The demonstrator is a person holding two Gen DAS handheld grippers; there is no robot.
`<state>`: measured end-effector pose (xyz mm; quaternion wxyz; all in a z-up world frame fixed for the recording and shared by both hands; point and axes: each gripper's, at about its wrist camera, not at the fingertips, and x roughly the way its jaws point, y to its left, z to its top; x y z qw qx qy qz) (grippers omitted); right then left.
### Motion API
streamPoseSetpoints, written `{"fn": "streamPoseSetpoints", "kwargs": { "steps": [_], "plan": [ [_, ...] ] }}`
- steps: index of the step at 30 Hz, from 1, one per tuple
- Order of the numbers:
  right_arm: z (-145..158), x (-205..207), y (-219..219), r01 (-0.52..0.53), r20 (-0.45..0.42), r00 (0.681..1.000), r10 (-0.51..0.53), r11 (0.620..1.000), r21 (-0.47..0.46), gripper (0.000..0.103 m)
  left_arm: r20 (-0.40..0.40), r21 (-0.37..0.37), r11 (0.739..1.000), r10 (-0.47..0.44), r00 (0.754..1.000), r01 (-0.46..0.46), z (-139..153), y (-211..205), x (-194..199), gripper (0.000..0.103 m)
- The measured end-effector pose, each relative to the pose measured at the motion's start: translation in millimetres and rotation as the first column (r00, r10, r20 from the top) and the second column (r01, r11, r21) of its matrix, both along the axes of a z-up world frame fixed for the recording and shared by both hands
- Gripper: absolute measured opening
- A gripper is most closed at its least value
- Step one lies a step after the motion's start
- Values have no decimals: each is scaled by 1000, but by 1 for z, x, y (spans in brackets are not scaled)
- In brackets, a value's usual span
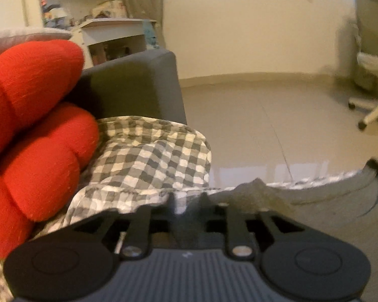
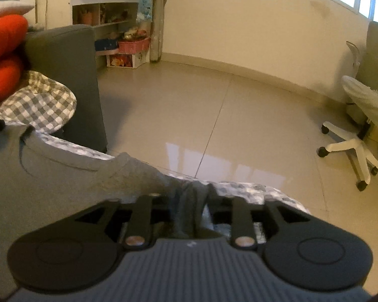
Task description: Fold clothes
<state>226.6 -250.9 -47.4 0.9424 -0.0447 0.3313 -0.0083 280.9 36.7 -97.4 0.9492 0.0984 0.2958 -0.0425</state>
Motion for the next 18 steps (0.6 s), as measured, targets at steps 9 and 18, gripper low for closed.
{"fn": "streamPoseSetpoints", "kwargs": {
  "steps": [9, 18],
  "plan": [
    [41, -59, 3, -24, -8, 1000, 24, 997, 69, 42, -54, -147, 986, 72, 996, -80, 29, 24, -63, 42],
    [54, -145, 13, -14, -51, 999, 20, 992, 127, 43, -124, -208, 973, 78, 989, -103, 29, 43, -147, 45]
  ]
}}
